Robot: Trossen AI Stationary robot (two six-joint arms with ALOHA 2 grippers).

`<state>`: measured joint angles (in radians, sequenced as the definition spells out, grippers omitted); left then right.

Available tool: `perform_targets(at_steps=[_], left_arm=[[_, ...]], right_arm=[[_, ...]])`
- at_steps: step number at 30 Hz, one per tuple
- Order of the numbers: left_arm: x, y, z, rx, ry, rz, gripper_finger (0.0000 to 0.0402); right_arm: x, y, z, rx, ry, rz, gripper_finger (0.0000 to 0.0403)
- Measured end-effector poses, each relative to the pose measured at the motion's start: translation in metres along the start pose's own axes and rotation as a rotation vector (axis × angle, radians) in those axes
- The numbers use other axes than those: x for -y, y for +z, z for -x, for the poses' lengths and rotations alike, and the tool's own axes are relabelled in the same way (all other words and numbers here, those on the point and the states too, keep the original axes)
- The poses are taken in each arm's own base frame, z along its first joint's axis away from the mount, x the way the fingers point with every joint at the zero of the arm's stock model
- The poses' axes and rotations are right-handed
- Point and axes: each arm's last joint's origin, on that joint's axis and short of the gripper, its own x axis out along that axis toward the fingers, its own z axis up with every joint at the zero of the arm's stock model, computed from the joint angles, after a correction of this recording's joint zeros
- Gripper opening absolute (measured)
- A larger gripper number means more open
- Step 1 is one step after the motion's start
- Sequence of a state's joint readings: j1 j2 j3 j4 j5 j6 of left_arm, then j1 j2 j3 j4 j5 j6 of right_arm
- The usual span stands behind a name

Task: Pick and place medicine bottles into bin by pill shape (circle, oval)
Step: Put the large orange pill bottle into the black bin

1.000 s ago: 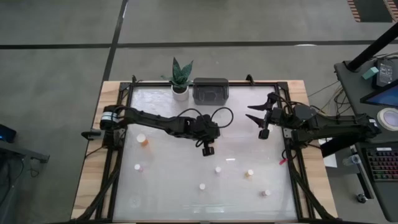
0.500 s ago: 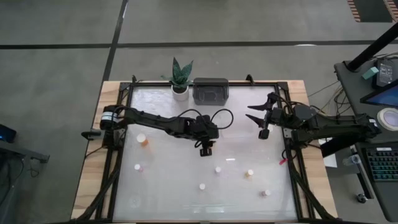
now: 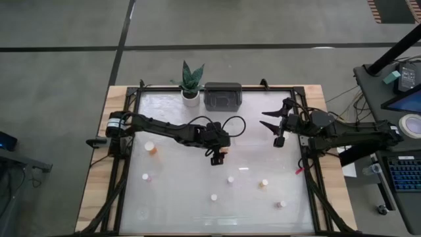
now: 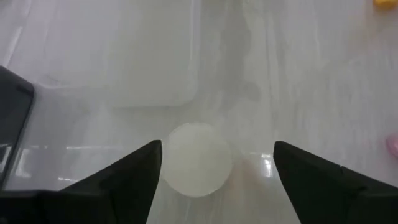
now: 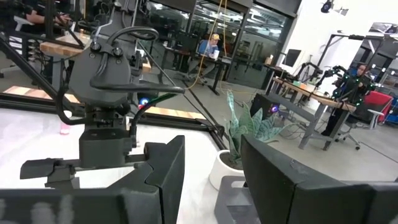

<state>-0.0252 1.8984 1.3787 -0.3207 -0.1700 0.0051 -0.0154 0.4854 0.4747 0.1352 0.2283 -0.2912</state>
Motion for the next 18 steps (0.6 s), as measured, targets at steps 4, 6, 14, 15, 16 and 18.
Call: perform_targets(at_steps=[4,6,14,15,16,18], left_arm=[[-0.003,0.001,0.000,0.007,0.030,0.005,0.0292],[-0.004,0.000,-0.002,0.003,0.032,0.006,0.0292],[-0.004,-0.005,-0.011,-0.001,0.032,0.009,0.0292],[-0.004,-0.006,-0.012,-0.004,0.032,0.009,0.0292],[-0.004,-0.007,-0.014,-0.001,0.033,0.010,0.0292],[-0.004,-0.008,-0.018,-0.004,0.033,0.010,0.0292]], right_arm=[[0.000,0.000,0.000,0.000,0.000,0.000,0.0148],[0.000,0.000,0.000,-0.001,0.000,0.000,0.0148],[0.000,-0.001,0.000,-0.005,0.001,0.002,0.0148],[0.000,-0.001,0.000,-0.005,0.001,0.002,0.0148],[0.000,0.000,0.000,-0.005,0.000,0.002,0.0148],[0.000,-0.001,0.000,-0.006,0.000,0.002,0.0148]])
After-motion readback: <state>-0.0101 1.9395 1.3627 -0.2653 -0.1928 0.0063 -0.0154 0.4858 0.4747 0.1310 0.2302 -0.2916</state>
